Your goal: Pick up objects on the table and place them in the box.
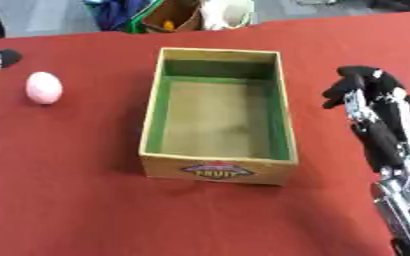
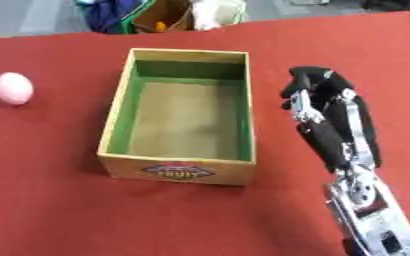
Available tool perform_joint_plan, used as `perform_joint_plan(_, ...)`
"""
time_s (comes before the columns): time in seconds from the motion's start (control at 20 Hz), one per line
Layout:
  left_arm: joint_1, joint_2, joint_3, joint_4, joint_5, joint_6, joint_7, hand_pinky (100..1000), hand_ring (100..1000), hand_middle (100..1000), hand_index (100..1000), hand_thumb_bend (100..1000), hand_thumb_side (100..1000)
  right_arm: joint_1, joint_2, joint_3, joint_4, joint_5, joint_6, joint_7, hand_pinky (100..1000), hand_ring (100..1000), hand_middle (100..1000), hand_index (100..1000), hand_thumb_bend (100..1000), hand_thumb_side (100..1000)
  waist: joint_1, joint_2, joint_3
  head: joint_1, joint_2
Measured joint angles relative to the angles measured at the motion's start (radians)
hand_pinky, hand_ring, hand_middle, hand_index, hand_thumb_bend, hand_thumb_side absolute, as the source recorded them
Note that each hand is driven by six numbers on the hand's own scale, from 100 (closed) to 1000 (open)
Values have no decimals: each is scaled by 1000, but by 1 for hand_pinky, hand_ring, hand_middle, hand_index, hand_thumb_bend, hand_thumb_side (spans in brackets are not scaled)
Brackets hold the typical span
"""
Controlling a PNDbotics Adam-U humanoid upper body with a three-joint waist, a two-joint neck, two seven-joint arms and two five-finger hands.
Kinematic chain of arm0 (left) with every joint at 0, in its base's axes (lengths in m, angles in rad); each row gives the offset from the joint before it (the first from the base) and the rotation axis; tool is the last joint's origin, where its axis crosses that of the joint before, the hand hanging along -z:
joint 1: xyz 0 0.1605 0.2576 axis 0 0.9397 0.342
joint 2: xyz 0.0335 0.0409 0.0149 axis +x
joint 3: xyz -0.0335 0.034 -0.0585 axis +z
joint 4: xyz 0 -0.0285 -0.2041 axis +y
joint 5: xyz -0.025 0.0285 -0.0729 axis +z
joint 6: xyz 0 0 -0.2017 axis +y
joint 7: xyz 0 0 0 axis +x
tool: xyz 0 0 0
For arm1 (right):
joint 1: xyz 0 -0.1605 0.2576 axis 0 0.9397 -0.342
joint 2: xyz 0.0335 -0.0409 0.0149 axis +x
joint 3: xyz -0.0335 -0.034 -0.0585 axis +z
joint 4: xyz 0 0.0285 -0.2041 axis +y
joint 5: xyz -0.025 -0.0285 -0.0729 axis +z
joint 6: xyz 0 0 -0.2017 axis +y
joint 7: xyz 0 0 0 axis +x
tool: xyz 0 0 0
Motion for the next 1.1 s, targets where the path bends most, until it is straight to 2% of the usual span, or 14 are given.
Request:
perform_joint_plan(0.25,-75,-28,0,192,-11,-21,-75,608,780,780,969,677,554,3,0,4,0,0,3,4,489,555,493,683,100,476,3,0,-6,4,0)
perform_joint_plan(0.4,-113,-54,1,299,-23,-23,-85,603,783,798,971,662,532,3,0,8,0,0,6,7,489,554,493,682,100,477,3,0,-12,5,-4)
perform_joint_plan(0.55,-145,-79,9,384,-30,-24,-82,609,787,810,984,692,532,2,0,11,0,0,7,12,489,553,492,682,100,478,5,1,-18,5,-10)
perform_joint_plan(0.8,-164,-107,15,471,-29,-30,-59,603,783,796,968,701,519,0,0,16,0,0,8,16,488,553,492,682,100,478,14,8,-33,12,-15)
perform_joint_plan(1.1,-168,-124,21,518,-19,-39,-45,594,775,781,950,696,507,-5,0,16,0,1,8,17,489,552,491,682,100,478,17,18,-42,18,-20)
